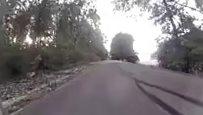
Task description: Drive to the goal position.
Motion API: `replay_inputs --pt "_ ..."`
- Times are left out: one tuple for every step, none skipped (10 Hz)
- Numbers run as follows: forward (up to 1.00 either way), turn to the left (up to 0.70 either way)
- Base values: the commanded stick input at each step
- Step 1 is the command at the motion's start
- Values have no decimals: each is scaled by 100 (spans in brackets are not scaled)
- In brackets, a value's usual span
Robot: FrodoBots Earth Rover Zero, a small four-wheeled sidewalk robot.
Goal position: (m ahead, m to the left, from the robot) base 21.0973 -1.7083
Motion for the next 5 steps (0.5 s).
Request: replay_inputs --pt "70 1" --pt "70 1" --pt "70 1" --pt "70 1" --pt "70 1"
